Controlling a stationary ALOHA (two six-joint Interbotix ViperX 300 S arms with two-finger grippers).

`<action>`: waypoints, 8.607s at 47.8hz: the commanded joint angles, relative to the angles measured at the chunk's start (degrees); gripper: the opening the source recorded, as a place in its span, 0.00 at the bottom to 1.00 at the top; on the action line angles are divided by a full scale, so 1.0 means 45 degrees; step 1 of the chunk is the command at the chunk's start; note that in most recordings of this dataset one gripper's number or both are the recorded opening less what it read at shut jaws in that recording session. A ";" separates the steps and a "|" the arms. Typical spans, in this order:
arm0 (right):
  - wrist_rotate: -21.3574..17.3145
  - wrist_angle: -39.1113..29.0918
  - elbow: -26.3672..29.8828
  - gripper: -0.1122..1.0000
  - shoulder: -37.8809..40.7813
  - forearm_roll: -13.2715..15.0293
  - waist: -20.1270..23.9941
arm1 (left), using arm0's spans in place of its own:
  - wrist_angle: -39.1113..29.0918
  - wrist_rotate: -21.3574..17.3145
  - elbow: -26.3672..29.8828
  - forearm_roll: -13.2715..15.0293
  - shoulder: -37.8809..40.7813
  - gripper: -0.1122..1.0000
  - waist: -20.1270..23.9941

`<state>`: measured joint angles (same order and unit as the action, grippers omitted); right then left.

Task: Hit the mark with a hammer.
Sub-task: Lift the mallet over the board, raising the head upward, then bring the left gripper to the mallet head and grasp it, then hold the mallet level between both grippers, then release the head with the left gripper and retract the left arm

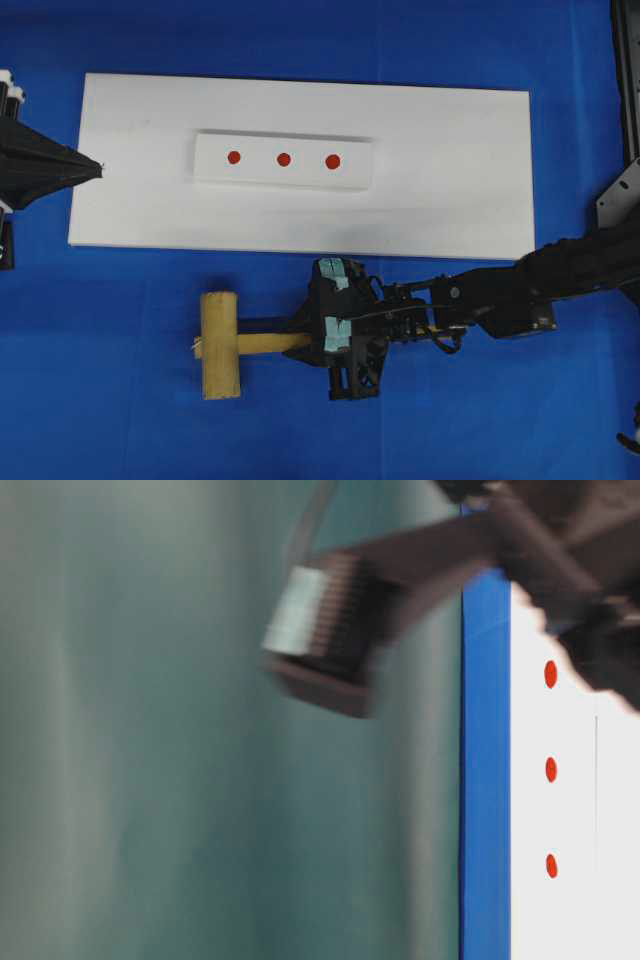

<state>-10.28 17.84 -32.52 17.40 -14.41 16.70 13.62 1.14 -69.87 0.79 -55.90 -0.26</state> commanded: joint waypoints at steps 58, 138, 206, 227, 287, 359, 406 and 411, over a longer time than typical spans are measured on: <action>0.3184 -0.2227 0.0293 0.19 -0.4414 0.0566 -0.4492 | 0.0059 0.0605 0.0156 0.0020 0.0098 0.10 -0.0020; 1.6914 0.2891 -0.0156 0.19 -0.4648 -0.0391 -0.4180 | 0.0078 0.1426 0.0156 0.0039 0.0137 0.10 0.0449; 1.6934 0.2578 0.0020 0.19 -0.4590 -0.0469 -0.4199 | 0.2773 0.2676 0.2480 0.0059 0.5781 0.95 0.0918; 1.6836 0.2520 0.0059 0.19 -0.4590 -0.0508 -0.4238 | 0.2559 0.2930 0.3027 0.0039 0.6563 0.81 0.1074; 1.6602 -0.0273 0.0254 0.98 -0.5215 -0.4258 -0.4277 | 0.1836 0.0762 0.2910 -0.0117 0.6406 0.48 0.0996; 1.6543 -0.2910 -0.0391 0.12 -0.6035 -0.9336 -0.4727 | 0.1270 -0.2246 0.2734 -0.0039 0.5820 0.48 0.0566; 1.6543 -0.3281 -0.1797 0.12 -0.7168 -1.1348 -0.4727 | -0.0469 -0.1855 0.1289 0.0039 0.3184 0.88 0.0977; 1.6543 -0.3262 -0.2031 0.12 -0.7363 -1.1465 -0.4727 | -0.1191 -0.1836 0.0742 0.0039 0.1895 0.88 0.0977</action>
<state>64.25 2.81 -41.92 -13.54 -65.48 -4.66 9.84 -7.21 -66.01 0.88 -43.86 3.96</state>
